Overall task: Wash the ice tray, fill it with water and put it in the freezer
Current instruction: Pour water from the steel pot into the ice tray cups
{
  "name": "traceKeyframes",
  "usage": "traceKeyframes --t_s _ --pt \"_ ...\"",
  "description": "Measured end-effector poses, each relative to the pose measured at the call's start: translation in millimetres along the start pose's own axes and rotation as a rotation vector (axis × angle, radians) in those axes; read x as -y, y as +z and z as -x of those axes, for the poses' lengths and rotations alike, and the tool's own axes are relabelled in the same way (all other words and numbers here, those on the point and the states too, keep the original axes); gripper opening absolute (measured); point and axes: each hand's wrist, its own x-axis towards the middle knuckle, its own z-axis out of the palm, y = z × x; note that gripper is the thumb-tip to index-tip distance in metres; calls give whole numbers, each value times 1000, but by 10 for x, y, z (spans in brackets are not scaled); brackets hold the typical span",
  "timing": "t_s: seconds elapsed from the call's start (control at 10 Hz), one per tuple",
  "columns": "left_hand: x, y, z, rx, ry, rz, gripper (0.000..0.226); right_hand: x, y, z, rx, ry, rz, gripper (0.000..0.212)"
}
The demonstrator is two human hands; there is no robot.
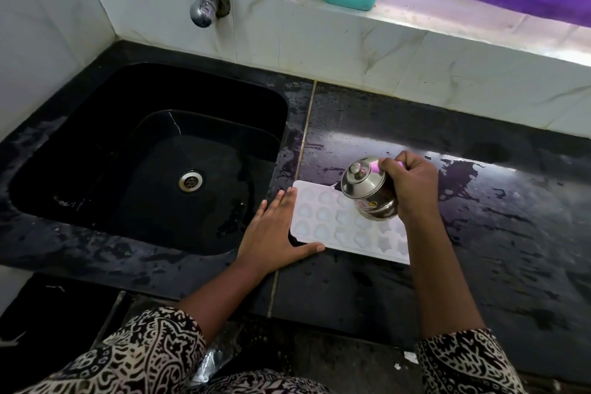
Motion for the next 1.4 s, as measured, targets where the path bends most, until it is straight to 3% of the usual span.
traceKeyframes --t_s 0.9,1.4 --pt "11 11 -8 -7 0 -6 120 -11 -55 5 -10 70 -114 34" --pt "-2 0 -3 3 -1 -14 119 -38 -179 23 -92 196 -464 23"
